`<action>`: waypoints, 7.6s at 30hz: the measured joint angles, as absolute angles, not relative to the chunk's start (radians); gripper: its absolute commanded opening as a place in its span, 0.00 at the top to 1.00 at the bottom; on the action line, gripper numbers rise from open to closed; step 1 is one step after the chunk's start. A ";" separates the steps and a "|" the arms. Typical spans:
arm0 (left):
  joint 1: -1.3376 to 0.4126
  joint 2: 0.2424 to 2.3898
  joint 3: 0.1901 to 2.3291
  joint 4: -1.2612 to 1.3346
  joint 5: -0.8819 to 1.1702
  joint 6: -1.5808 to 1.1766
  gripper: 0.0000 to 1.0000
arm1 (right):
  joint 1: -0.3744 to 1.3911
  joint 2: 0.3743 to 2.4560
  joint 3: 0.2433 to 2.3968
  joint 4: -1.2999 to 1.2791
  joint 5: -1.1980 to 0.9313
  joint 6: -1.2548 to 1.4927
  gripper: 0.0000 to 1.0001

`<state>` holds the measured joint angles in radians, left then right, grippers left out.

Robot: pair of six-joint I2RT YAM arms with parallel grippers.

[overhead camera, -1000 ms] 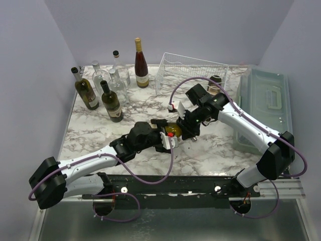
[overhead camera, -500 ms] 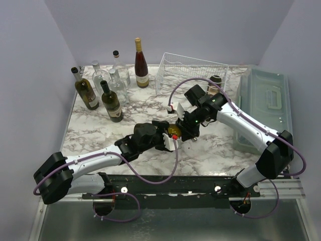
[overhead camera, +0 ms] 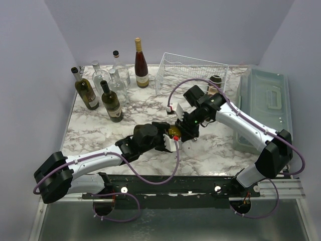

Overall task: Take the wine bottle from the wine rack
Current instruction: Pick up the wine bottle from the wine rack, then place the wine bottle at the center of the board.

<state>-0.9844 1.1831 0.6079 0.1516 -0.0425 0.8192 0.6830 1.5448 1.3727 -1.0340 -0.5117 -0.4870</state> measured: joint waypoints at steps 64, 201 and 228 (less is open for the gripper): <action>-0.969 0.723 0.266 0.284 0.175 0.040 1.00 | 0.672 1.287 1.323 -0.782 -1.042 -0.800 0.17; -0.483 1.105 0.790 0.365 0.060 -0.010 1.00 | 0.187 1.045 0.841 -0.168 -1.093 -0.098 0.09; -0.307 1.713 1.230 0.572 0.064 0.020 1.00 | 0.157 1.009 0.811 -0.185 -1.069 -0.170 0.08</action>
<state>-0.3073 1.7130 1.2304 0.5716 0.0643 0.0196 0.1566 1.0092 0.8108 -0.1848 -1.0691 -0.1696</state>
